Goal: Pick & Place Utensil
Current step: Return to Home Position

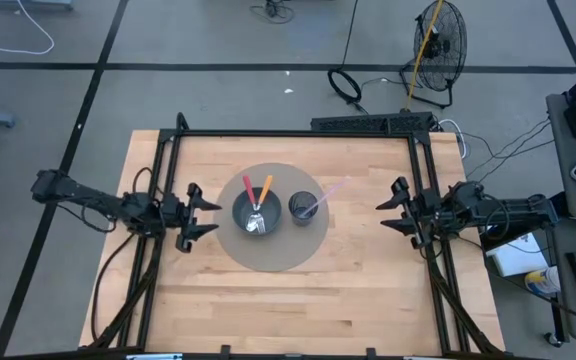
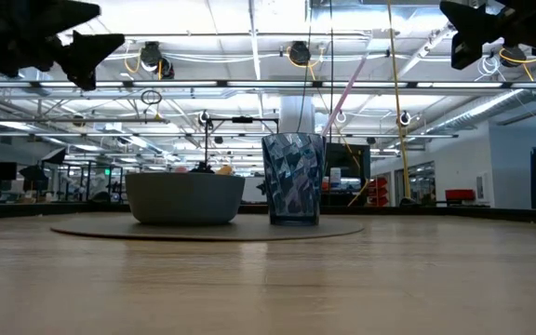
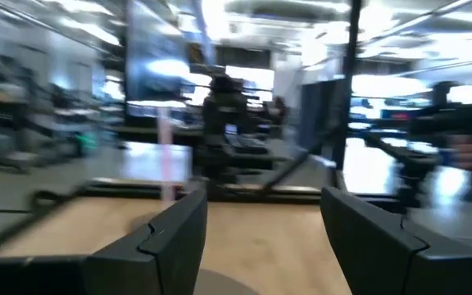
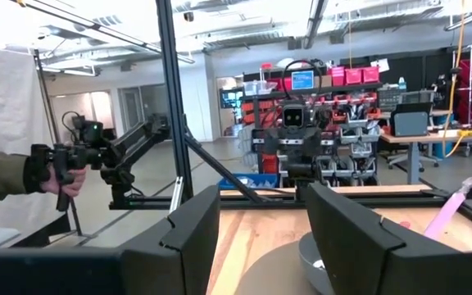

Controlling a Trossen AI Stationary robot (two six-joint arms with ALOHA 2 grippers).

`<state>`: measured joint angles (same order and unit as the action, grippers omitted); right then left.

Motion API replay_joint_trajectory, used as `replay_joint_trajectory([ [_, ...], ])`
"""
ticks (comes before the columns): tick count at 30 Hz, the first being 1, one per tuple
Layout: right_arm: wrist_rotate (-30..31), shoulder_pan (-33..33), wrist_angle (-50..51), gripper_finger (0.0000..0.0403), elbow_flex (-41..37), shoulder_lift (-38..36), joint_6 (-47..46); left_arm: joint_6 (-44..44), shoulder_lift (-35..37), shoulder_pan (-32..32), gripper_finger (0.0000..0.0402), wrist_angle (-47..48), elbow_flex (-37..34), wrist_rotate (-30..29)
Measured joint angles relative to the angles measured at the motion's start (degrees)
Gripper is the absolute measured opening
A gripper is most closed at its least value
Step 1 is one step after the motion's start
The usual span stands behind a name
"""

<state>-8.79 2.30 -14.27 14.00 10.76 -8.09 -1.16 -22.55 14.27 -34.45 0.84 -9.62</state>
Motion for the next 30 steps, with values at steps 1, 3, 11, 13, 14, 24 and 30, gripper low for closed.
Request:
replay_joint_trajectory([
  [1, 0.0, -0.1, -0.1, 0.018, 0.0, 0.0, 0.2, -1.4, 1.0, -0.7, 0.0243, 1.5, 0.0, 2.6],
  [3, 0.1, -0.5, -0.9, 0.018, 0.0, 0.0, 0.5, -2.6, 2.0, -2.1, 0.0243, 3.1, 0.0, 6.1],
  [11, 0.2, -1.0, -2.2, 0.018, 0.0, 0.0, 0.3, -0.6, 2.1, -10.1, 0.0243, 3.4, 0.0, 15.7],
  [13, 0.2, -1.0, -2.2, 0.018, 0.0, 0.0, 0.1, -0.6, 2.6, -12.8, 0.0243, 3.5, 0.0, 18.8],
  [14, 0.1, -1.0, -2.2, 0.018, 0.0, 0.0, 0.0, -0.5, 3.2, -13.9, 0.0243, 3.6, 0.0, 20.0],
  [24, 0.0, -0.9, -2.2, 0.018, 0.0, 0.0, -0.7, -0.8, 17.2, -15.5, 0.0243, 17.8, 0.0, 17.4],
  [30, 1.0, -0.9, -2.2, 0.018, 0.0, 0.0, -0.7, 1.4, 22.2, -14.0, 0.0243, 22.5, 0.1, 15.3],
])
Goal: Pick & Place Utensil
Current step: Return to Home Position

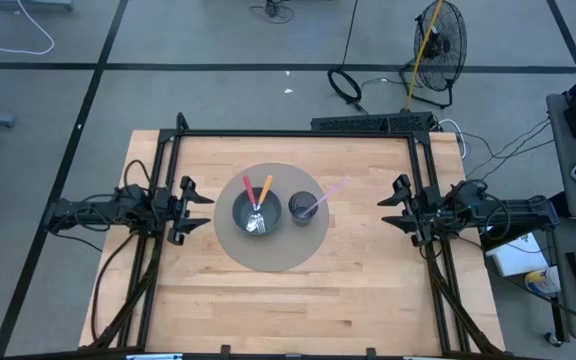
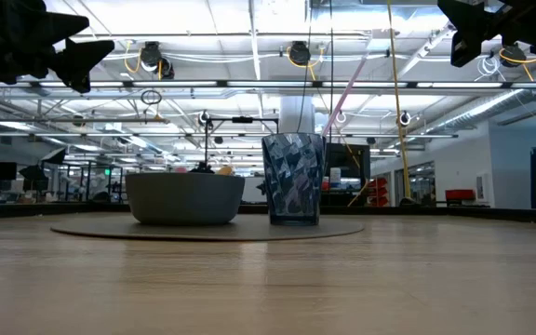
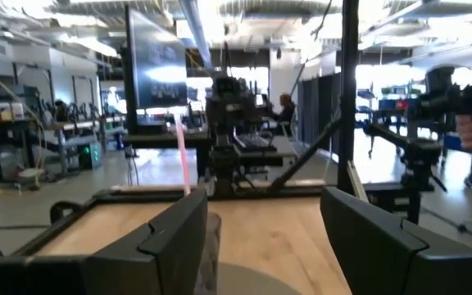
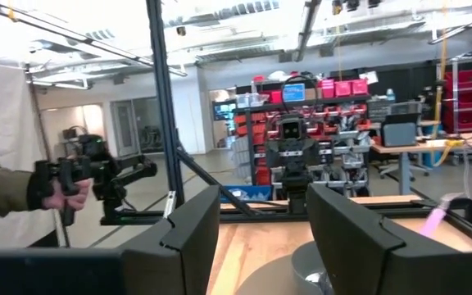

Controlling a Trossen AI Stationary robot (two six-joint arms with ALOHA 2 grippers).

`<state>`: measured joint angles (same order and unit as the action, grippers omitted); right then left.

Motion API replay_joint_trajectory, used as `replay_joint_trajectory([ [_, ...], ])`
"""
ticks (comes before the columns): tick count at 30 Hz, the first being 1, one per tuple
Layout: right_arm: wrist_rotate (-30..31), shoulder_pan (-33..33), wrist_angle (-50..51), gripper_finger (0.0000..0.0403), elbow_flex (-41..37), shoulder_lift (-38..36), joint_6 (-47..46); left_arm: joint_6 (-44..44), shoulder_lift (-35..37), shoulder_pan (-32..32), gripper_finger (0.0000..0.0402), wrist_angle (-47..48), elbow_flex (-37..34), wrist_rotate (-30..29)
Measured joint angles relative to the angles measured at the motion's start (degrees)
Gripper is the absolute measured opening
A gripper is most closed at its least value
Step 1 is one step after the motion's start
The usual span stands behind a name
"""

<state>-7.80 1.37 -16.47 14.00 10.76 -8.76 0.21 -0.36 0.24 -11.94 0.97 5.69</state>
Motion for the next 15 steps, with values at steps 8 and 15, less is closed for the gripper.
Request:
replay_joint_trajectory([
  [8, 0.3, 0.0, 0.0, 0.018, 0.0, 0.0, -0.9, 4.0, 0.1, 0.6, 0.0243, -2.2, 0.0, -1.4],
  [15, 0.2, 0.0, 0.0, 0.018, 0.0, 0.0, -1.0, 5.1, 0.1, 0.6, 0.0243, 2.2, 0.0, -1.4],
])
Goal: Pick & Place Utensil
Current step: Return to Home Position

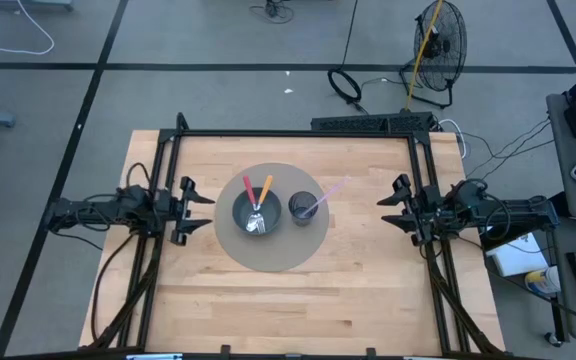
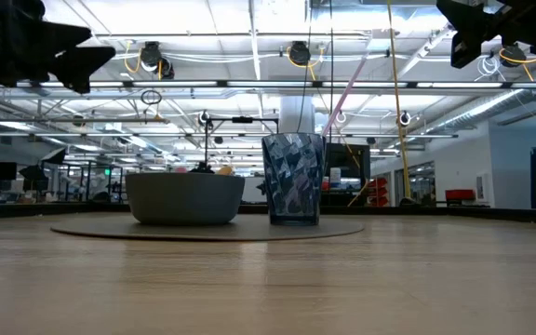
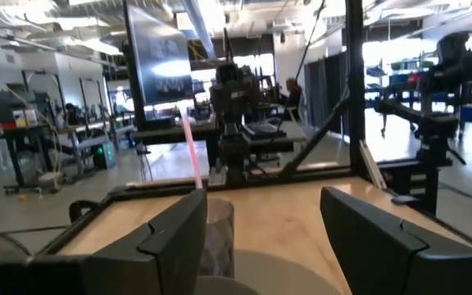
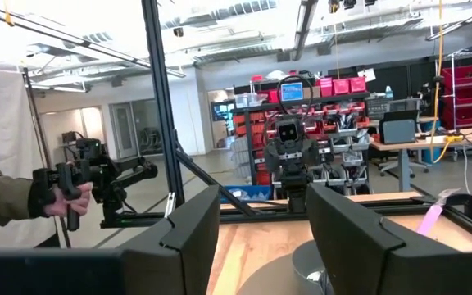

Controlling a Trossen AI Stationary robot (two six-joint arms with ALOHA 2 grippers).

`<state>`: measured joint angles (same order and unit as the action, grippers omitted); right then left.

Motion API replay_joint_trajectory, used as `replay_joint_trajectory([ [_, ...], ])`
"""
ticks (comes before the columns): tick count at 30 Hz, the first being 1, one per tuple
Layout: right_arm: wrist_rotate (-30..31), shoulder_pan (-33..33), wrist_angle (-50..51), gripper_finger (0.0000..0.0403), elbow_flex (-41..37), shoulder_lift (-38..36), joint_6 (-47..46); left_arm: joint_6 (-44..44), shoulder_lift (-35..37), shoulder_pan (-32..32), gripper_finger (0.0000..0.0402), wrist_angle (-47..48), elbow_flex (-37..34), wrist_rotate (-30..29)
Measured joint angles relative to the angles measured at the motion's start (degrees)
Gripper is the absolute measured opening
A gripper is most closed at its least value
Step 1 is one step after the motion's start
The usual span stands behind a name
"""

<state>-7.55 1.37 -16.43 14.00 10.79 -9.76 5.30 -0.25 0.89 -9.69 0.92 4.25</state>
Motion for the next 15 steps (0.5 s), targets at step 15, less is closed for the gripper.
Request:
replay_joint_trajectory([
  [15, -0.2, 0.0, 0.0, 0.018, 0.0, 0.0, 0.0, -0.8, -0.3, 0.3, 0.0243, 8.7, 0.0, -1.3],
])
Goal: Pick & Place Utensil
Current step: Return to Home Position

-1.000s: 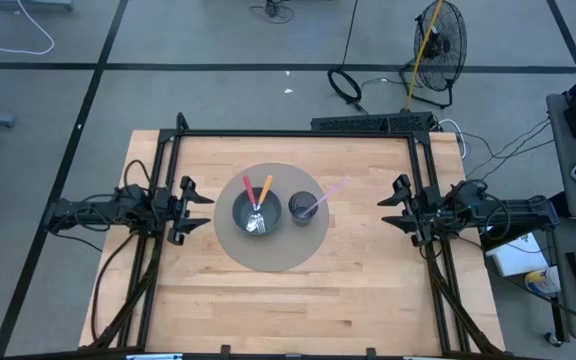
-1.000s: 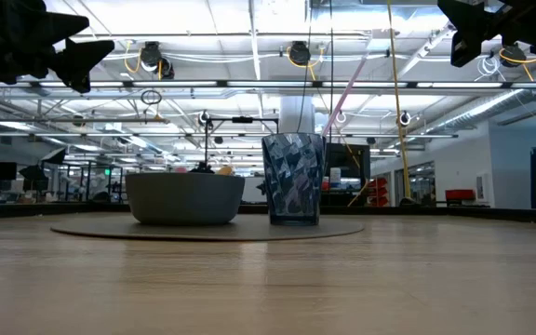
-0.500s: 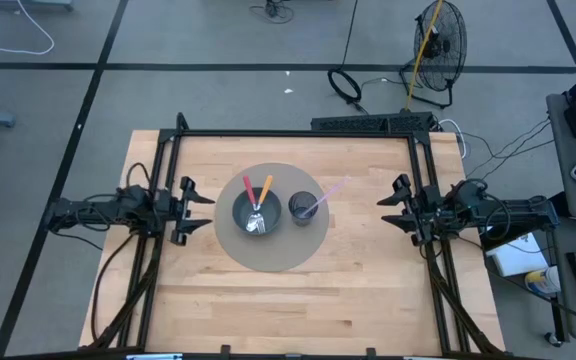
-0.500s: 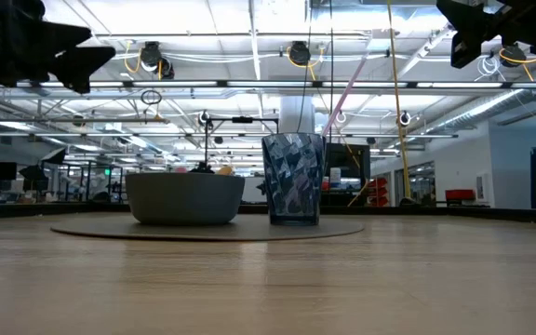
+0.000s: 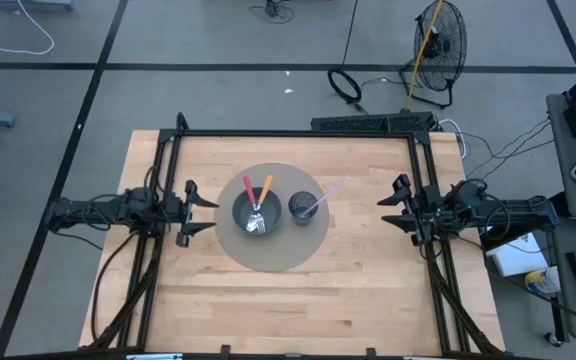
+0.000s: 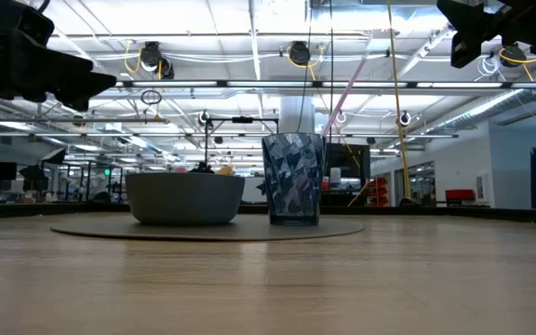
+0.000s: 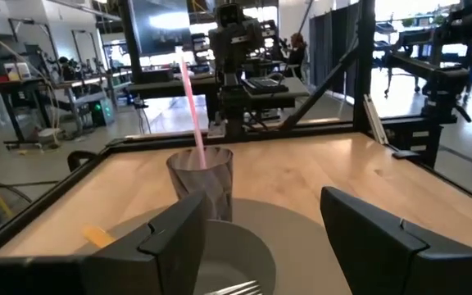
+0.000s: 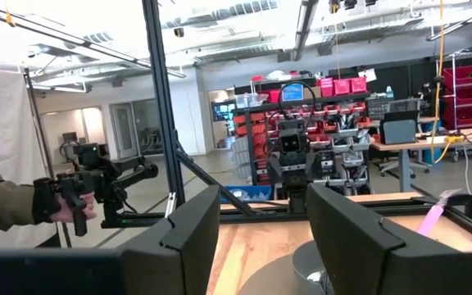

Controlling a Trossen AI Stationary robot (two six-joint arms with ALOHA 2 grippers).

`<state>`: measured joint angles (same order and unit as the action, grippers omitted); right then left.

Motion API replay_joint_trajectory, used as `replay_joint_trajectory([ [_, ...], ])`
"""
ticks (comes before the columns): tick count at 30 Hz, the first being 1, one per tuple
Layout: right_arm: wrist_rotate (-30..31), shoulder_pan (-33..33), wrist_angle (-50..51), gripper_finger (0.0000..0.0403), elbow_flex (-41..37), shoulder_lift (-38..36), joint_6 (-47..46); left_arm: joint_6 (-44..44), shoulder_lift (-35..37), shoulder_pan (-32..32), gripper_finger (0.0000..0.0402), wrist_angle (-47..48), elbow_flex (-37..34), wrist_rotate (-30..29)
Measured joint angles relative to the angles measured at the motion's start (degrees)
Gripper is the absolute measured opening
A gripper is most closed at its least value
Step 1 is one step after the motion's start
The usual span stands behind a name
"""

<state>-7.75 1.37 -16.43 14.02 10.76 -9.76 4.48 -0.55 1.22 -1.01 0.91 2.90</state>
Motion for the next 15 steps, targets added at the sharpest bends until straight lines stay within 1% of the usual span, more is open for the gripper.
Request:
replay_joint_trajectory([
  [4, 0.0, 0.0, 0.0, 0.018, 0.0, 0.0, 0.4, 0.4, -0.1, 0.1, 0.0243, 0.1, 0.0, -0.3],
  [8, -0.2, 0.0, 0.0, 0.018, 0.0, 0.0, 2.4, -1.8, -1.3, 0.1, 0.0243, 0.1, 0.0, -0.8],
  [11, -1.7, 0.0, -1.2, 0.018, -1.4, -0.3, 3.9, -4.1, -2.2, 0.1, 0.0243, 0.1, 0.0, -0.9],
  [13, -1.7, 0.0, -3.6, 0.018, -3.5, -0.9, 3.7, -4.6, -2.7, 0.1, 0.0243, 0.1, 0.0, -0.9],
  [15, -1.4, 0.0, -8.9, 0.018, -6.1, -1.1, 3.5, -4.6, -3.0, 0.1, 0.0243, 0.1, 0.0, -0.9],
])
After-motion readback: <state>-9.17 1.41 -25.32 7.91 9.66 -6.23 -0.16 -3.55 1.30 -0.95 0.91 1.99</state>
